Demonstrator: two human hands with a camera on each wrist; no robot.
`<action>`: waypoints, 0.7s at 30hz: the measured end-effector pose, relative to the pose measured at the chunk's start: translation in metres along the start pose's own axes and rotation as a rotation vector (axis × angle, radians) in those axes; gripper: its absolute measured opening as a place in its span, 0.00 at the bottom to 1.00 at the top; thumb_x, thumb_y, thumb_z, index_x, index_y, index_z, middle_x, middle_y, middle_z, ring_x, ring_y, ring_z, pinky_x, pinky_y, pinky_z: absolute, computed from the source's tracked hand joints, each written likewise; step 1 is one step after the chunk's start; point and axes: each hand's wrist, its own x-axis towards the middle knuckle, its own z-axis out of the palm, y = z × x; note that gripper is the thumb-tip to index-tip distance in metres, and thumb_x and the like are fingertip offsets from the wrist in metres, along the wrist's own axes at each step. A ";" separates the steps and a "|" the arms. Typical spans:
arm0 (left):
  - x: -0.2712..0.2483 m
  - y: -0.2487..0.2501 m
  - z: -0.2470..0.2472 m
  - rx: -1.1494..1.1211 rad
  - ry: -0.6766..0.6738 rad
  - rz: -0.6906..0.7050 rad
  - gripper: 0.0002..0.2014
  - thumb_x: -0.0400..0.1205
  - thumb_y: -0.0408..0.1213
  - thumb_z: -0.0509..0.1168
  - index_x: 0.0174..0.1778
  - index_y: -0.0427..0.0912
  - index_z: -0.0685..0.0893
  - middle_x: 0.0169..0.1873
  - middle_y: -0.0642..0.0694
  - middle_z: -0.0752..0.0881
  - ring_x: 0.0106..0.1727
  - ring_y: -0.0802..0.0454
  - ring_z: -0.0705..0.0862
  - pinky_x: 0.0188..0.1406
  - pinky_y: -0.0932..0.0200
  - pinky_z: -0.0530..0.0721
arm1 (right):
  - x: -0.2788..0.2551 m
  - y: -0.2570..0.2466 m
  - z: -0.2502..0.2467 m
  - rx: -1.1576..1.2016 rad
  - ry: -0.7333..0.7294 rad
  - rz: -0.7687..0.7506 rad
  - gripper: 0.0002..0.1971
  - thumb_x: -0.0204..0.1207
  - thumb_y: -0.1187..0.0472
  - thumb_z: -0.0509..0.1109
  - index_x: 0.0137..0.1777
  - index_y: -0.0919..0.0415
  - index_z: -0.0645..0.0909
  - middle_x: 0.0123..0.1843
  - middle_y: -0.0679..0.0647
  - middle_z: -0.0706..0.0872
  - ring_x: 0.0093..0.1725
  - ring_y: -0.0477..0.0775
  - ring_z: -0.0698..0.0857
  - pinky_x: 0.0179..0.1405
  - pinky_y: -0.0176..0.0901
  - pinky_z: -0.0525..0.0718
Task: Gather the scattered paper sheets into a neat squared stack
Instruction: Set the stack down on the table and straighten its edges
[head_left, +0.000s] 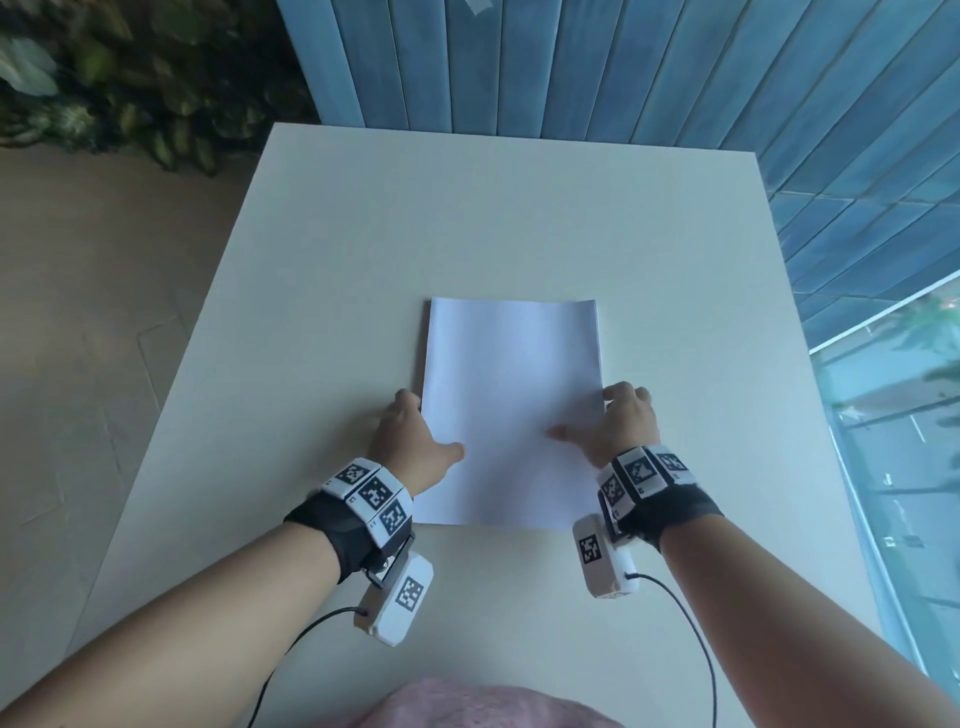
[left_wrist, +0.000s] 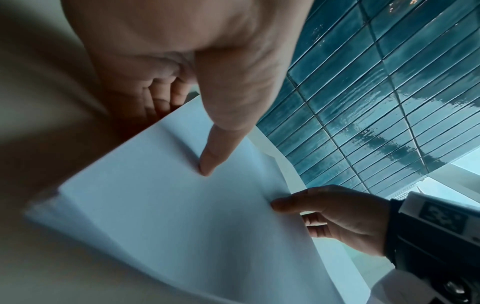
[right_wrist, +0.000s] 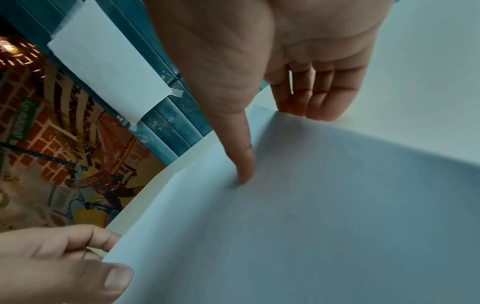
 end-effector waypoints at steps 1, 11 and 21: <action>0.000 0.001 -0.001 0.031 -0.003 0.008 0.34 0.66 0.47 0.77 0.62 0.38 0.70 0.60 0.42 0.76 0.59 0.41 0.79 0.55 0.51 0.80 | 0.002 -0.002 -0.001 -0.040 -0.007 0.009 0.41 0.52 0.49 0.86 0.63 0.64 0.74 0.63 0.58 0.74 0.61 0.61 0.79 0.57 0.49 0.79; 0.061 0.037 -0.052 -0.079 -0.020 -0.019 0.22 0.77 0.43 0.64 0.21 0.44 0.62 0.19 0.47 0.63 0.24 0.47 0.63 0.25 0.57 0.57 | 0.057 -0.028 -0.026 0.056 0.007 0.019 0.32 0.71 0.50 0.71 0.74 0.62 0.72 0.71 0.61 0.76 0.65 0.61 0.80 0.62 0.45 0.75; 0.133 0.070 -0.047 0.045 0.019 -0.016 0.10 0.68 0.36 0.70 0.25 0.44 0.74 0.25 0.44 0.73 0.29 0.46 0.69 0.29 0.61 0.70 | 0.111 -0.046 -0.018 0.079 0.047 0.055 0.18 0.73 0.57 0.70 0.63 0.59 0.83 0.59 0.57 0.89 0.53 0.58 0.86 0.46 0.39 0.78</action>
